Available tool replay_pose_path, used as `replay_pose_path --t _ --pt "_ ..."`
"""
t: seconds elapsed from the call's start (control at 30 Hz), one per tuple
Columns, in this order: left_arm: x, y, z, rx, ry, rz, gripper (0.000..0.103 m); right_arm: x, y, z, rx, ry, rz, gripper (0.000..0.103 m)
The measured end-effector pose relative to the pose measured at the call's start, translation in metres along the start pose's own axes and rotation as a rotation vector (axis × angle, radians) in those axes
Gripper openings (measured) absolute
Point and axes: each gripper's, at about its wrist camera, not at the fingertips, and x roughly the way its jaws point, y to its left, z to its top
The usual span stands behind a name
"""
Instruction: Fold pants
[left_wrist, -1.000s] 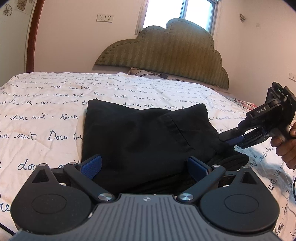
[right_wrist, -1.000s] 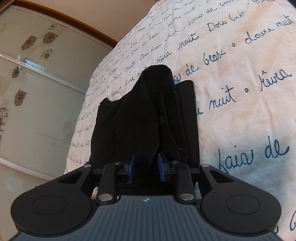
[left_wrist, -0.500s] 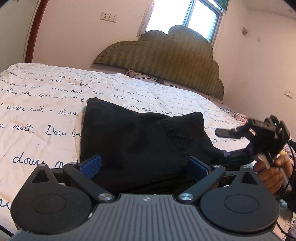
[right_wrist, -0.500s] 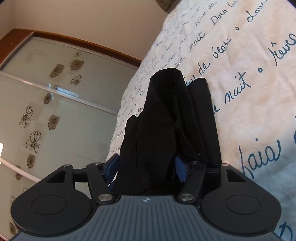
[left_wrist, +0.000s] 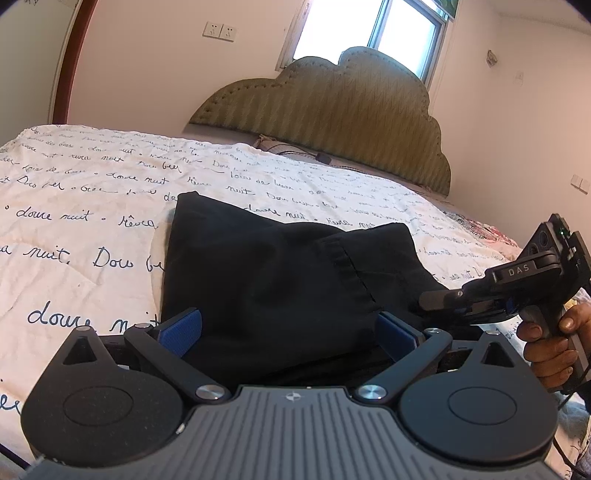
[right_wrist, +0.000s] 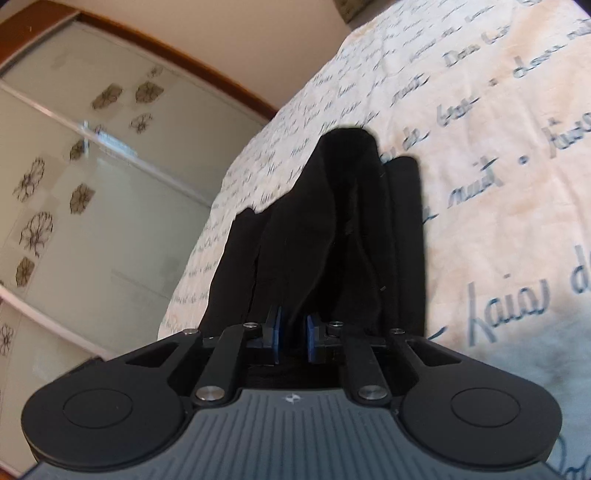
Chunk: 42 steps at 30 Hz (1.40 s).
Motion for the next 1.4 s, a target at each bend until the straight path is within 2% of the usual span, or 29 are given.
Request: replay_pose_path --t 0.13,0.3,0.37,0.43,0.5,0.6,0.63,0.7,0.77,0.8,0.87,0.9,0.93,0.97,1.0,1.07,1.13,1.17,1.23,1.33,1.37,1.4 --pt "0.003 -0.002 0.000 0.011 0.016 0.021 0.102 0.001 0.009 0.002 -0.051 -0.004 -0.063 0.009" --pt "-0.008 -0.001 0.001 -0.011 -0.023 0.069 0.102 -0.031 0.031 0.003 -0.142 -0.049 -0.097 0.007" --pt "-0.012 0.000 0.003 -0.029 -0.045 0.062 0.101 -0.039 0.023 0.004 -0.122 -0.059 -0.134 0.007" --pt "-0.011 -0.001 0.006 -0.039 -0.048 0.040 0.101 -0.028 0.007 -0.001 -0.075 -0.017 -0.165 0.007" --pt "-0.009 -0.006 0.010 -0.026 -0.048 -0.007 0.101 -0.025 -0.004 -0.007 -0.039 -0.033 -0.137 0.007" --pt "-0.002 -0.016 0.010 0.036 -0.005 -0.081 0.102 -0.025 -0.010 -0.009 0.005 -0.058 -0.109 0.007" --pt "0.006 -0.020 0.007 0.069 0.039 -0.080 0.103 -0.025 -0.012 -0.011 0.010 -0.063 -0.102 0.007" --pt "0.025 -0.023 0.000 0.129 0.137 -0.028 0.103 -0.026 -0.014 -0.013 0.028 -0.075 -0.083 0.007" --pt "0.021 -0.029 0.002 0.155 0.127 -0.017 0.102 -0.030 -0.016 -0.013 0.077 -0.090 -0.063 0.009" --pt "0.016 -0.029 0.005 0.150 0.124 -0.015 0.101 -0.036 -0.016 -0.014 0.103 -0.103 -0.060 0.012" --pt "0.002 -0.021 0.009 0.130 0.086 -0.030 0.102 -0.051 -0.013 -0.016 0.112 -0.151 -0.047 0.024" --pt "-0.005 -0.013 0.011 0.112 0.062 -0.032 0.102 -0.058 -0.013 -0.015 0.103 -0.171 -0.043 0.044" --pt "-0.009 -0.002 0.015 0.081 0.048 -0.027 0.102 -0.063 -0.013 -0.014 0.092 -0.177 -0.063 0.071" --pt "-0.010 0.009 0.020 0.039 0.048 -0.014 0.102 -0.066 -0.014 -0.012 0.075 -0.178 -0.097 0.081" --pt "-0.007 0.023 0.025 -0.019 0.053 0.001 0.102 -0.068 -0.016 -0.009 0.060 -0.178 -0.128 0.082" --pt "0.004 0.050 0.032 -0.191 0.097 0.025 0.102 -0.066 -0.027 0.001 0.107 -0.151 -0.135 0.082" --pt "0.023 0.079 0.029 -0.393 0.196 -0.040 0.102 -0.055 -0.034 0.010 0.143 -0.105 -0.096 0.082" --pt "0.023 0.084 0.028 -0.432 0.156 -0.068 0.102 -0.050 -0.034 0.013 0.133 -0.086 -0.082 0.082" --pt "0.029 0.088 0.028 -0.486 0.164 -0.107 0.101 -0.036 -0.032 0.019 0.136 -0.042 -0.040 0.082" --pt "0.032 0.086 0.027 -0.510 0.161 -0.137 0.100 -0.020 -0.027 0.026 0.096 -0.006 -0.055 0.081" --pt "0.032 0.084 0.026 -0.500 0.154 -0.126 0.099 -0.017 -0.023 0.026 0.059 -0.001 -0.082 0.078" --pt "0.033 0.079 0.026 -0.468 0.148 -0.083 0.078 -0.013 -0.018 0.028 0.009 0.022 -0.138 0.046"
